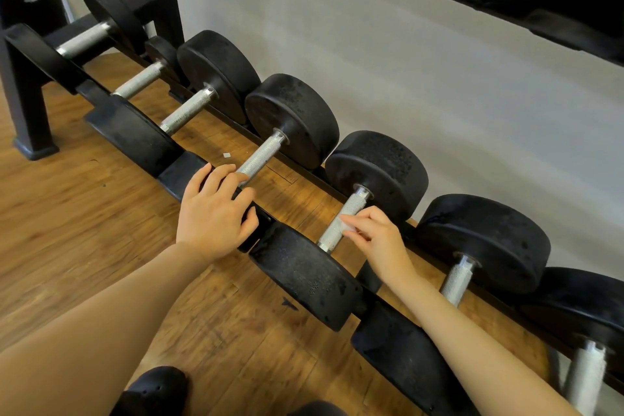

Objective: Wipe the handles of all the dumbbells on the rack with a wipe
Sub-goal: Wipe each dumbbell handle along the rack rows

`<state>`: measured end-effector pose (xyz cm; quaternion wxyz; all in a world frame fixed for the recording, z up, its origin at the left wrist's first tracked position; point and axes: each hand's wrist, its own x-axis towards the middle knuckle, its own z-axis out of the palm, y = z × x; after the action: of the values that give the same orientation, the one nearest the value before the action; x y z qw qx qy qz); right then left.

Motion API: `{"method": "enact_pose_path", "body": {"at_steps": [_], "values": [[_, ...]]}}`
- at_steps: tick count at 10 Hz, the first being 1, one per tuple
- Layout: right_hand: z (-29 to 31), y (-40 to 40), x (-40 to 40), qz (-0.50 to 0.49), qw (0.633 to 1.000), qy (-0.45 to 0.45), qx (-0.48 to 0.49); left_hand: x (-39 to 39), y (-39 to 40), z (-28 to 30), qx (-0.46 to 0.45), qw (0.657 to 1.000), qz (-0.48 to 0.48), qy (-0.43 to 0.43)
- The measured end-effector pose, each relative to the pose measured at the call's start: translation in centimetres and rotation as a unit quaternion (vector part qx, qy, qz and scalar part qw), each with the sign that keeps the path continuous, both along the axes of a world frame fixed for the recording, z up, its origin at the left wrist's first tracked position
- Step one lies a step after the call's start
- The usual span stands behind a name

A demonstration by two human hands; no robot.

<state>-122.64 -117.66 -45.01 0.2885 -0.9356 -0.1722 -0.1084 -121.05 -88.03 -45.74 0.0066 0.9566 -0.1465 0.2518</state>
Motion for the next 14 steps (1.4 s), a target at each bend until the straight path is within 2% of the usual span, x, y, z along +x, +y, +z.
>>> {"method": "enact_pose_path", "body": {"at_steps": [1, 2, 3, 4, 6, 7, 8, 9, 10, 12, 14], "values": [[0.2, 0.4, -0.3, 0.029, 0.998, 0.050, 0.030, 0.0, 0.0, 0.1, 0.001, 1.000, 0.002, 0.000], [0.2, 0.1, -0.2, -0.003, 0.999, 0.014, 0.032, 0.0, 0.0, 0.1, 0.002, 1.000, 0.003, -0.005], [0.0, 0.1, -0.1, 0.013, 1.000, 0.002, 0.014, -0.1, 0.0, 0.1, 0.001, 1.000, 0.000, -0.011], [0.0, 0.7, -0.1, 0.043, 0.998, 0.043, -0.019, -0.1, 0.0, 0.1, 0.002, 1.000, 0.001, -0.009], [0.0, 0.1, -0.3, 0.053, 0.998, 0.021, -0.013, 0.0, 0.0, 0.0, 0.003, 1.000, 0.001, -0.008], [0.0, 0.6, -0.5, 0.067, 0.997, 0.035, -0.002, 0.0, 0.0, 0.0, 0.003, 1.000, -0.002, -0.011], [-0.2, 1.0, -0.7, 0.103, 0.993, 0.040, -0.043, 0.0, 0.0, 0.1, 0.001, 1.000, -0.002, -0.010], [-0.2, 1.0, -0.6, 0.113, 0.992, 0.061, -0.016, -0.1, 0.0, 0.1, 0.001, 1.000, -0.002, -0.008], [-0.1, 0.5, -0.2, 0.063, 0.996, 0.063, 0.022, -0.1, -0.1, 0.2, 0.003, 1.000, 0.000, -0.005], [-0.2, 1.5, -0.8, 0.111, 0.991, 0.068, -0.039, 0.0, 0.0, 0.0, -0.003, 1.000, -0.004, -0.018], [0.4, 1.0, -0.3, 0.053, 0.997, 0.045, 0.011, 0.0, -0.1, 0.0, -0.001, 1.000, -0.001, -0.018]]}}
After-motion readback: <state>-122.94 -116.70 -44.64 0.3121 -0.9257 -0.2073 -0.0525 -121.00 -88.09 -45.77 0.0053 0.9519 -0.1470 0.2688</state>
